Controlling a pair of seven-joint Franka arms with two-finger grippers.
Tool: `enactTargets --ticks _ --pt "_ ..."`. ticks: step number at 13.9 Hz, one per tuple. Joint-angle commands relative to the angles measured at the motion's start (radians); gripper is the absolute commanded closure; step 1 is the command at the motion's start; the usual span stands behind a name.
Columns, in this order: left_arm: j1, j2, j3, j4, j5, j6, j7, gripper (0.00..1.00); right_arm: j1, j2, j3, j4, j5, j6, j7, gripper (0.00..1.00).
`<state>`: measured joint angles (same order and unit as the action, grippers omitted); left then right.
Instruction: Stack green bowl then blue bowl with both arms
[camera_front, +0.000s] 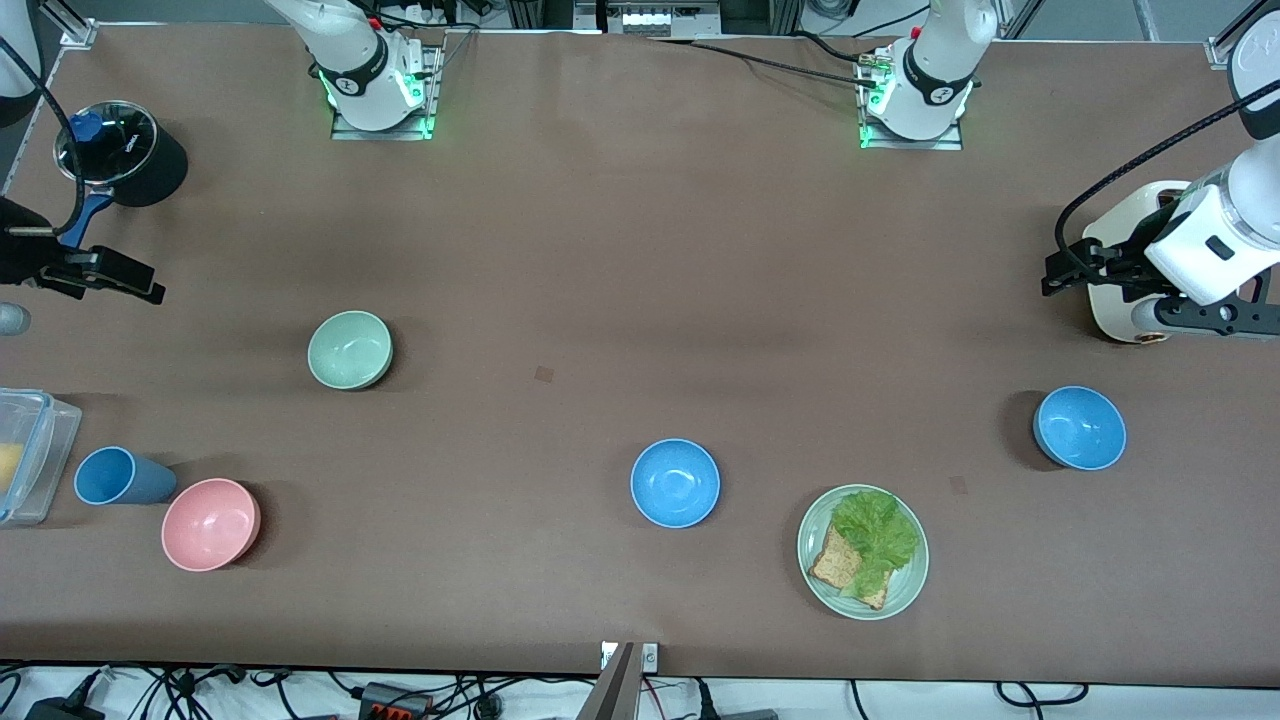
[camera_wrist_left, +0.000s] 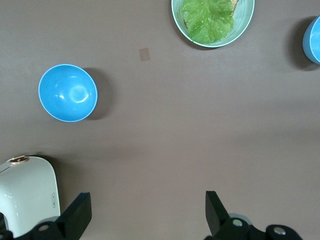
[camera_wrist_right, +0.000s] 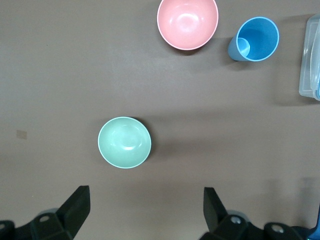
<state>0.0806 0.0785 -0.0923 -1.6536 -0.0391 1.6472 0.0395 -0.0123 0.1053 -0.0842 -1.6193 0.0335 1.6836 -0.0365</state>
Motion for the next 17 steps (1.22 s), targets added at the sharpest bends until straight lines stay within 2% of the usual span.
enactTargets --ticks 1,4,7,11,13,17 --pt "0.007 -0.014 0.0 -0.015 -0.025 0.002 -0.004 0.0 -0.014 -0.039 0.023 -0.053 -0.032 0.03 0.01 0.0" --pt "0.008 -0.014 0.002 -0.015 -0.025 0.0 -0.001 0.0 -0.014 -0.081 0.023 -0.114 -0.038 0.067 0.01 0.0" --pt "0.01 -0.013 0.002 -0.015 -0.025 0.0 -0.001 0.0 -0.014 -0.07 0.023 -0.111 -0.038 0.067 0.01 0.0" --pt "0.01 -0.013 0.006 -0.015 -0.025 0.0 -0.004 0.0 0.021 0.066 0.023 -0.108 -0.038 0.123 0.01 0.0" --pt "0.011 -0.006 0.011 -0.017 -0.024 -0.003 -0.001 0.0 0.043 0.152 0.023 -0.108 -0.038 0.195 0.01 0.0" --pt "0.102 0.081 0.017 -0.008 -0.015 0.011 0.006 0.0 0.067 0.302 0.023 -0.111 -0.037 0.289 0.021 0.0"
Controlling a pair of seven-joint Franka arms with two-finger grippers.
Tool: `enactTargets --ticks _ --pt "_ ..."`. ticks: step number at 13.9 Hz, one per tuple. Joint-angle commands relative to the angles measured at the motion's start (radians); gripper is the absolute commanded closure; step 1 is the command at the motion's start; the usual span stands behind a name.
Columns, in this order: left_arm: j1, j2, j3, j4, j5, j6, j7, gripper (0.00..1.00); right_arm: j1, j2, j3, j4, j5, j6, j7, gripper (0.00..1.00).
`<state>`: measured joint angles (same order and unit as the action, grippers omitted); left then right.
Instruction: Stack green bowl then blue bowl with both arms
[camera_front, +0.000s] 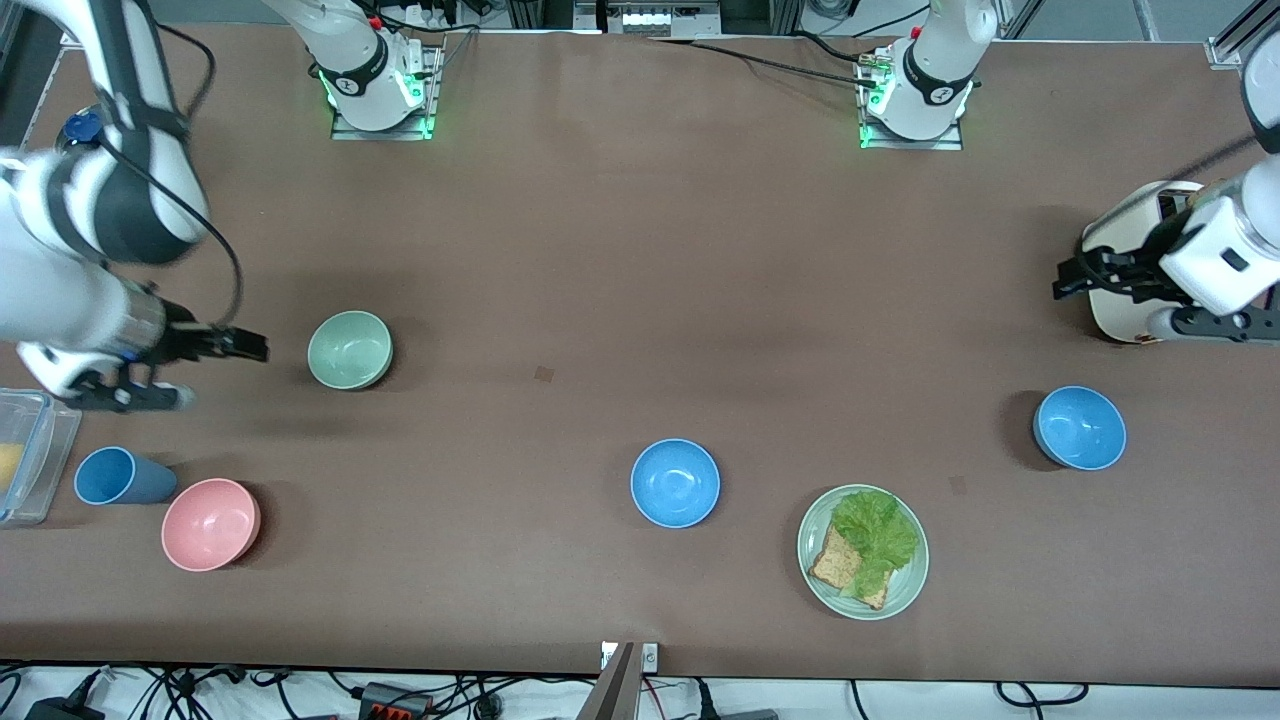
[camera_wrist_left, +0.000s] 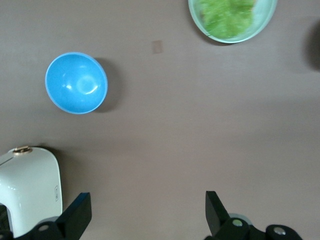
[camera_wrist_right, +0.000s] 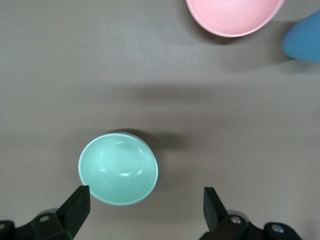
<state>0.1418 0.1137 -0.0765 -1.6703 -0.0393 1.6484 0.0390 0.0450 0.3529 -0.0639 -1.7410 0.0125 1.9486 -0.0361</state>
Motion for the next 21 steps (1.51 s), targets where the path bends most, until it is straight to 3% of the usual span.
enactTargets --ticks 1,4,7,8,10,12,13,17,21 --pt "0.051 0.078 0.003 0.03 -0.01 0.011 0.007 0.0 0.009 0.095 0.003 0.008 -0.016 0.032 0.021 0.0" --pt "0.129 0.225 0.001 0.107 0.051 0.022 0.009 0.0 0.006 0.143 0.001 -0.038 -0.017 0.03 0.013 0.0" --pt "0.203 0.326 0.003 0.123 0.056 0.134 0.061 0.0 0.007 0.143 0.001 -0.11 -0.017 0.03 0.021 0.0" --pt "0.215 0.351 0.003 0.122 0.058 0.177 0.064 0.0 0.007 0.143 0.001 -0.126 -0.017 0.03 0.024 0.11" --pt "0.242 0.398 0.003 0.119 0.08 0.267 0.083 0.0 0.007 0.147 0.001 -0.138 -0.017 0.029 0.025 0.57" --pt "0.246 0.437 0.003 0.104 0.099 0.344 0.133 0.0 0.006 0.164 0.001 -0.132 -0.016 0.035 0.028 0.93" --pt "0.248 0.445 0.004 0.08 0.102 0.391 0.137 0.0 0.009 0.172 0.001 -0.13 -0.016 0.035 0.028 1.0" --pt "0.252 0.469 0.003 0.026 0.165 0.485 0.139 0.0 0.065 0.161 0.003 -0.098 0.001 0.016 0.033 1.0" --pt "0.272 0.524 0.003 0.024 0.168 0.573 0.191 0.0 0.28 0.163 0.006 0.004 0.042 -0.008 0.175 1.0"
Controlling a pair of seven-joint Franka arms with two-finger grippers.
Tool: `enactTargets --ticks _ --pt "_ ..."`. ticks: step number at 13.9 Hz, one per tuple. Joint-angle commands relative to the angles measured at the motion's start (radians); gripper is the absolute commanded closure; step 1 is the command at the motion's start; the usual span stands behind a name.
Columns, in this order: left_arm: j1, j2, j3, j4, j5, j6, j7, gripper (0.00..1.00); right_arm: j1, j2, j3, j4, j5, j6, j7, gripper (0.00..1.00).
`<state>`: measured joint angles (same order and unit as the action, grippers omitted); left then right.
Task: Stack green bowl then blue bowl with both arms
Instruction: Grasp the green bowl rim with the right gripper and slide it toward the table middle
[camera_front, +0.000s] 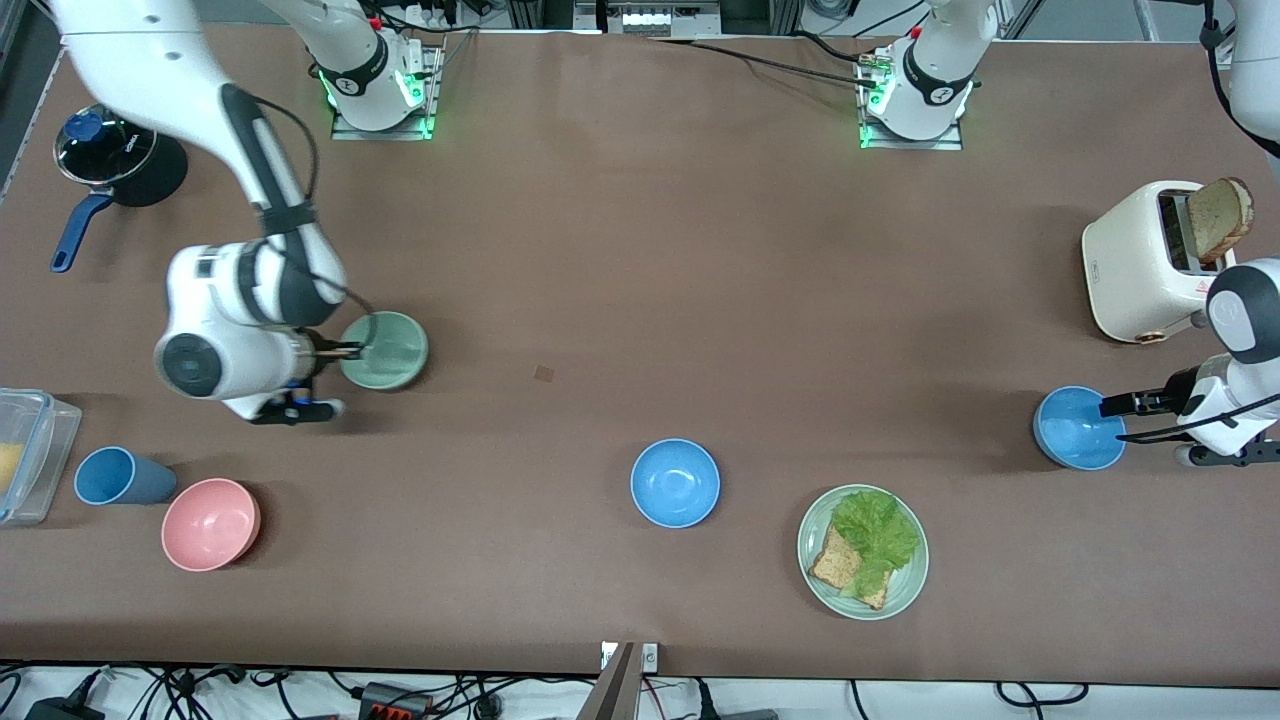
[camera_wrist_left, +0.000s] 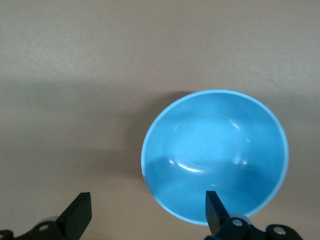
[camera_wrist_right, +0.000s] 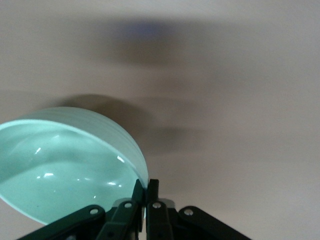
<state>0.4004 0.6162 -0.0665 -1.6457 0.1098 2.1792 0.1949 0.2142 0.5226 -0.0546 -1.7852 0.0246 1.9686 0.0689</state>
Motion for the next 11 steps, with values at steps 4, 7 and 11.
enactTargets --ticks 4,7,11 --pt "0.011 0.059 -0.009 0.001 0.019 0.108 0.037 0.0 0.325 0.04 -0.001 0.136 0.256 -0.016 0.164 1.0" --pt "0.037 0.076 -0.016 0.007 0.004 0.113 0.037 0.0 0.424 0.126 -0.001 0.223 0.259 -0.014 0.287 1.0" --pt "0.052 0.085 -0.024 0.014 0.004 0.113 0.038 0.01 0.47 0.177 0.001 0.253 0.271 -0.013 0.327 1.0"
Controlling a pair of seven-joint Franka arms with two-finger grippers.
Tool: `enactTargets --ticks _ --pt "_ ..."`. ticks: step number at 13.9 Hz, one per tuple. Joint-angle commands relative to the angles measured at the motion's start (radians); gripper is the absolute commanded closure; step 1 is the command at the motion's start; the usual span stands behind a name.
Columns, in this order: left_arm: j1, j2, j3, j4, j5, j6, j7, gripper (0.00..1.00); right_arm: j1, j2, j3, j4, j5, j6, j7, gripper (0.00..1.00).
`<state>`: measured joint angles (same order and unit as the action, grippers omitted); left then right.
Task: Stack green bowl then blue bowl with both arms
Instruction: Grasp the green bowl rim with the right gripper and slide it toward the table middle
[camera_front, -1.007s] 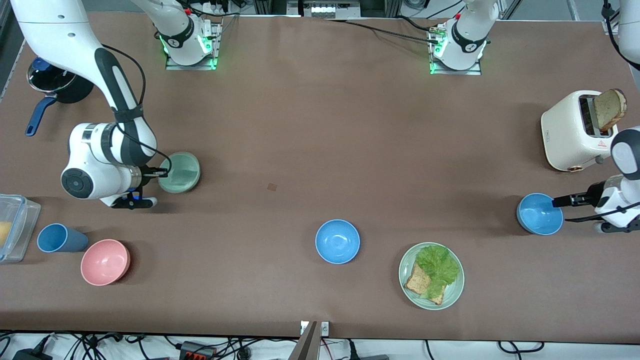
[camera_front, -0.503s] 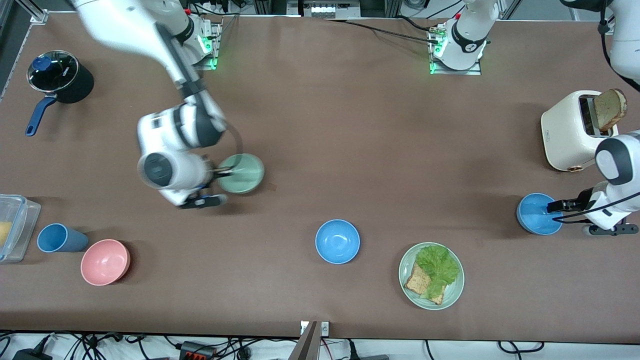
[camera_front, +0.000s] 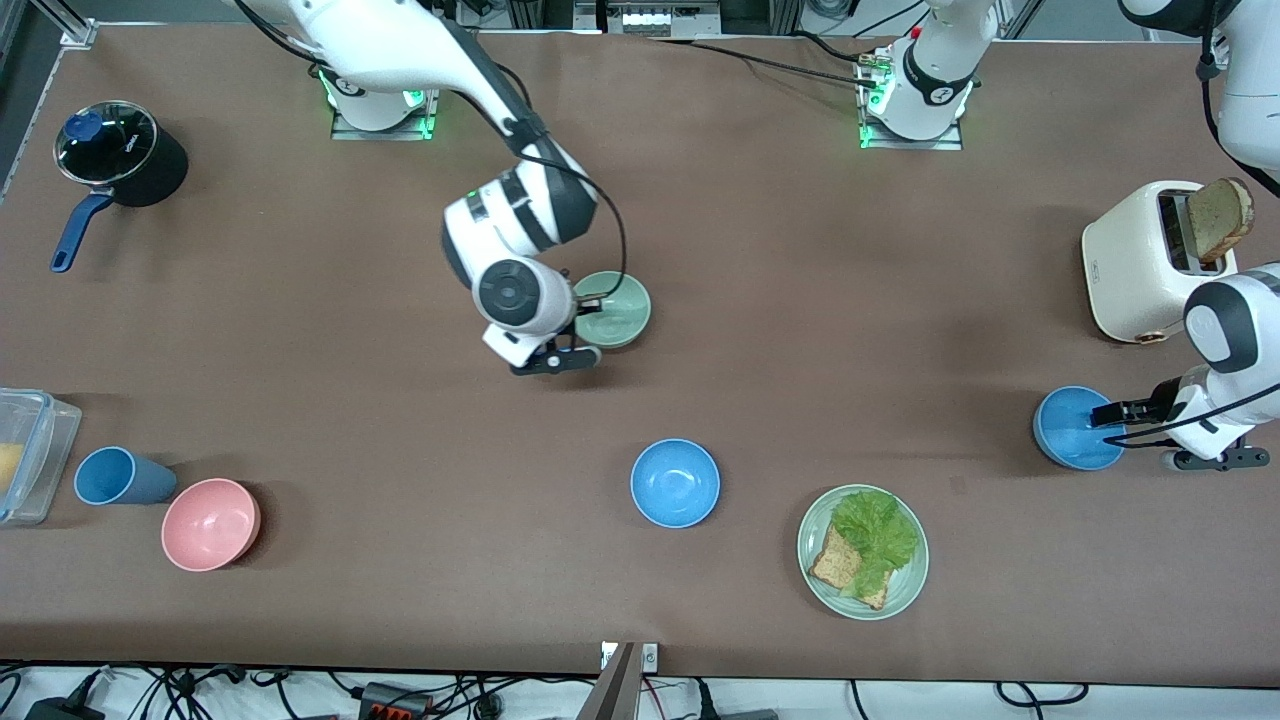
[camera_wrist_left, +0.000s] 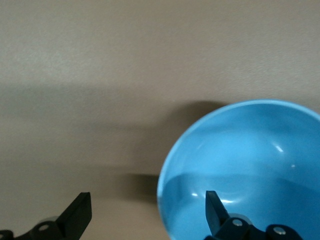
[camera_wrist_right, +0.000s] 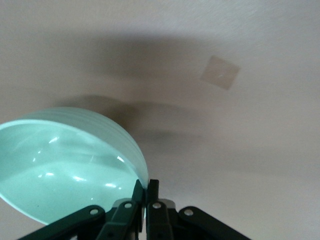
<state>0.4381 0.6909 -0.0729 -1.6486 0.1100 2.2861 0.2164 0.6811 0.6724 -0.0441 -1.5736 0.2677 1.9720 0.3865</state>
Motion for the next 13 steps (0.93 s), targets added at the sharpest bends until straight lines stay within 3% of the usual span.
enactTargets --ticks 1,3,6,7,8,9,13 --pt "0.014 0.01 -0.018 0.015 0.004 0.006 0.023 0.08 0.021 0.029 -0.01 0.043 0.048 -0.015 0.011 1.0" --pt "0.014 0.01 -0.018 0.016 0.004 0.004 0.034 0.34 0.034 0.032 -0.01 0.043 0.094 0.01 0.009 1.0" --pt "0.007 0.003 -0.024 0.016 0.002 -0.04 0.032 0.62 0.037 0.044 -0.01 0.043 0.094 0.021 0.002 1.0" --pt "0.017 0.001 -0.046 0.016 0.002 -0.046 0.034 0.72 0.038 0.047 -0.01 0.043 0.094 0.021 0.005 0.84" --pt "0.024 0.001 -0.063 0.015 0.002 -0.056 0.038 0.85 0.038 0.047 -0.01 0.043 0.096 0.022 0.012 0.28" --pt "0.024 -0.004 -0.067 0.018 0.002 -0.089 0.052 0.98 0.041 0.042 -0.01 0.043 0.096 0.021 0.014 0.0" --pt "0.033 -0.065 -0.12 0.061 0.002 -0.284 0.277 1.0 0.02 -0.022 -0.054 0.142 0.084 -0.043 0.041 0.0"
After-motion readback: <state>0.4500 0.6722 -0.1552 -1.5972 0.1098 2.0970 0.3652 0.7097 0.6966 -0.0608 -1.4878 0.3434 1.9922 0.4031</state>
